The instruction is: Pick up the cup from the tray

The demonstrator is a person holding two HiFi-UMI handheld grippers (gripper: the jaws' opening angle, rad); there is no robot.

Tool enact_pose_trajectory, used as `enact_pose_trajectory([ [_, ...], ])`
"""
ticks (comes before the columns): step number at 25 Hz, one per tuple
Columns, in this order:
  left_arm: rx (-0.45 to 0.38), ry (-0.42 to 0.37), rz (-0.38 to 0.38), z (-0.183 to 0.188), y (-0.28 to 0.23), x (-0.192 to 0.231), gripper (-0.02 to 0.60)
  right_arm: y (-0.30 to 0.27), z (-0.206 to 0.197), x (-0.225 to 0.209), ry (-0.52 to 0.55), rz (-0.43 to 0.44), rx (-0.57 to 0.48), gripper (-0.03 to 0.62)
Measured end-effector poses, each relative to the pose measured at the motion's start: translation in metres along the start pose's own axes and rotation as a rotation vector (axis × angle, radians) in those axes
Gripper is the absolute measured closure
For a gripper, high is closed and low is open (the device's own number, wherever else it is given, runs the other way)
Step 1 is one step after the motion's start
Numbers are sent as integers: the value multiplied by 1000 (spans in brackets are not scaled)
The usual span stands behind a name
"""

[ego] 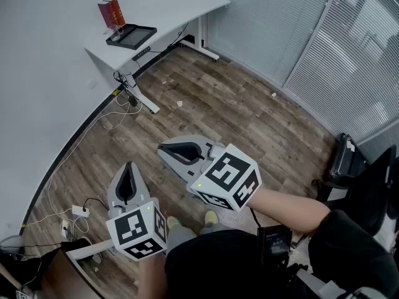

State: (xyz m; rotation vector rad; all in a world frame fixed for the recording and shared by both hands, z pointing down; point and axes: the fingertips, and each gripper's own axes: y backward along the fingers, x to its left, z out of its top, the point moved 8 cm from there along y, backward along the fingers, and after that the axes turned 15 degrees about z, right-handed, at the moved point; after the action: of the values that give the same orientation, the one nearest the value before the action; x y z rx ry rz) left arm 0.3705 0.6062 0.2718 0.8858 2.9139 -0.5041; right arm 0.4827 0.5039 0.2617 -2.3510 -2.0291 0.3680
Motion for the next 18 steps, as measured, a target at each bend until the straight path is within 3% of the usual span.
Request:
enact_pose_trajectory([
  [18,-31,4,-18,11,10,-23,581,28,0,-6,-32,-2,-45,591],
])
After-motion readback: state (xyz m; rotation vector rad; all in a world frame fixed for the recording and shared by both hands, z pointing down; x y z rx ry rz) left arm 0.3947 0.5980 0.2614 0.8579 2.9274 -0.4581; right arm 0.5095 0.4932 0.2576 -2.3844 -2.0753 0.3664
